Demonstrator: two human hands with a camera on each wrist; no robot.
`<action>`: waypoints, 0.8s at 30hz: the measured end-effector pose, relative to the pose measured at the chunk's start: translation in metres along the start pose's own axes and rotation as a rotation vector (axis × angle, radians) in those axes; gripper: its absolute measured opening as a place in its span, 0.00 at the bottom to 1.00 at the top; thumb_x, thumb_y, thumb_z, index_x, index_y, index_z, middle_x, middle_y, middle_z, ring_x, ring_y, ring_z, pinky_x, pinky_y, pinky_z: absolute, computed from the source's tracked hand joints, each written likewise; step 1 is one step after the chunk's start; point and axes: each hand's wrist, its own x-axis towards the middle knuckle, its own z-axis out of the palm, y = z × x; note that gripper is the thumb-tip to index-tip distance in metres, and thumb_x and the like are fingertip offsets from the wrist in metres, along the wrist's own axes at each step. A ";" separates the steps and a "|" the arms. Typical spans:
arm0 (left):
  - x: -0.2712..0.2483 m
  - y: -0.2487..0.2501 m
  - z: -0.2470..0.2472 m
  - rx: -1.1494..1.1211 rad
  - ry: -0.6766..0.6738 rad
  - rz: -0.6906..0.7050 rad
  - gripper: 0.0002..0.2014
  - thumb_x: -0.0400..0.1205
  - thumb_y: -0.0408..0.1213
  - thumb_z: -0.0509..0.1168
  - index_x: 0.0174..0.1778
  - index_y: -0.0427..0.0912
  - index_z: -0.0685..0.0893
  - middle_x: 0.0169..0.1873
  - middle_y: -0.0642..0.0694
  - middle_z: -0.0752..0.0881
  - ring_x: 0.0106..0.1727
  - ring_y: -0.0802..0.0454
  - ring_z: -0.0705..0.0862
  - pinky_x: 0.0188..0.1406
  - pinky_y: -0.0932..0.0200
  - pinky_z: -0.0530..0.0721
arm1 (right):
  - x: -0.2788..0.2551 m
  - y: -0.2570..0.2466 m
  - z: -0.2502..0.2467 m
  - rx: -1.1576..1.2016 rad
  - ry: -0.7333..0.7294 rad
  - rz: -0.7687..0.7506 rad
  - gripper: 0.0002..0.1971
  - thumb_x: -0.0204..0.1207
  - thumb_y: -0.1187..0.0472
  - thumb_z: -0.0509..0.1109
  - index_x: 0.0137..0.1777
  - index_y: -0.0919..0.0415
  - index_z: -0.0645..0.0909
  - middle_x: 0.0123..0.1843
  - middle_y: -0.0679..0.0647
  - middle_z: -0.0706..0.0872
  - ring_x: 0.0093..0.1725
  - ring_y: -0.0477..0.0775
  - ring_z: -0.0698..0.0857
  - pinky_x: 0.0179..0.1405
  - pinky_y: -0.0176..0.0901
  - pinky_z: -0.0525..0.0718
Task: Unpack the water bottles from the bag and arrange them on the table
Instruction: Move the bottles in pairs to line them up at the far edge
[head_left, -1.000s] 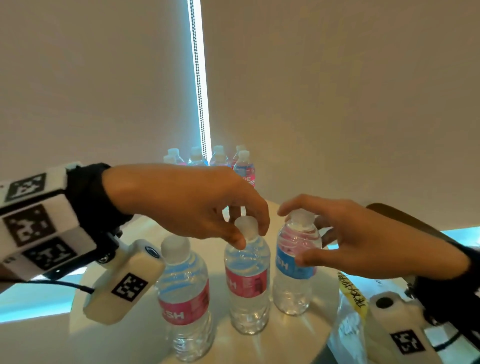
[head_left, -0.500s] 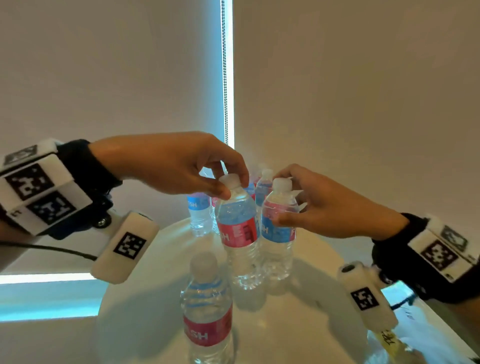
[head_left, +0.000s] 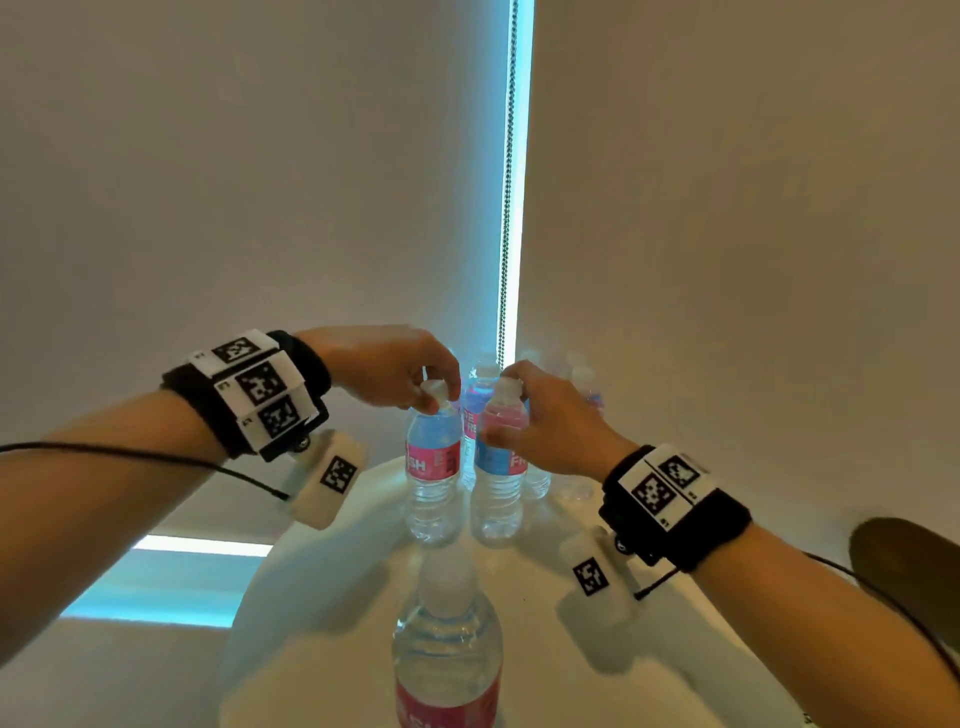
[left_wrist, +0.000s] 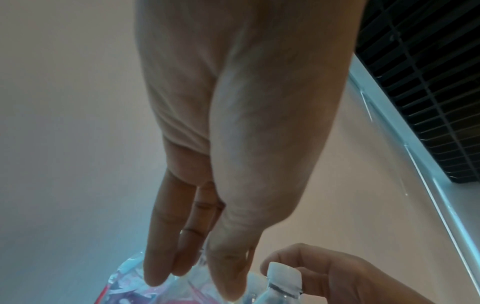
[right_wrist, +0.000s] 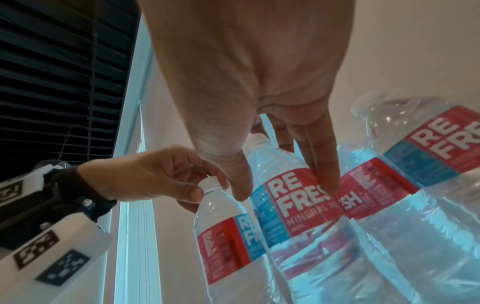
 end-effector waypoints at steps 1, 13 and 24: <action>0.003 -0.001 0.001 0.009 -0.007 -0.016 0.14 0.82 0.41 0.71 0.63 0.55 0.87 0.43 0.57 0.86 0.48 0.49 0.88 0.46 0.60 0.80 | 0.004 0.001 0.004 0.007 0.001 0.008 0.29 0.74 0.57 0.81 0.72 0.59 0.74 0.55 0.51 0.82 0.52 0.52 0.81 0.35 0.29 0.72; 0.022 -0.021 0.015 0.016 0.018 -0.060 0.15 0.82 0.40 0.71 0.65 0.53 0.85 0.50 0.52 0.83 0.49 0.52 0.82 0.49 0.59 0.77 | 0.025 -0.001 0.031 0.041 0.005 0.001 0.33 0.73 0.57 0.82 0.74 0.60 0.72 0.66 0.61 0.83 0.58 0.56 0.81 0.54 0.42 0.78; 0.023 -0.028 0.024 -0.066 0.065 -0.086 0.16 0.83 0.40 0.71 0.66 0.55 0.84 0.57 0.52 0.82 0.53 0.53 0.83 0.53 0.57 0.80 | 0.028 0.002 0.033 0.051 0.014 -0.011 0.31 0.73 0.58 0.82 0.72 0.59 0.73 0.66 0.58 0.83 0.57 0.54 0.81 0.56 0.43 0.81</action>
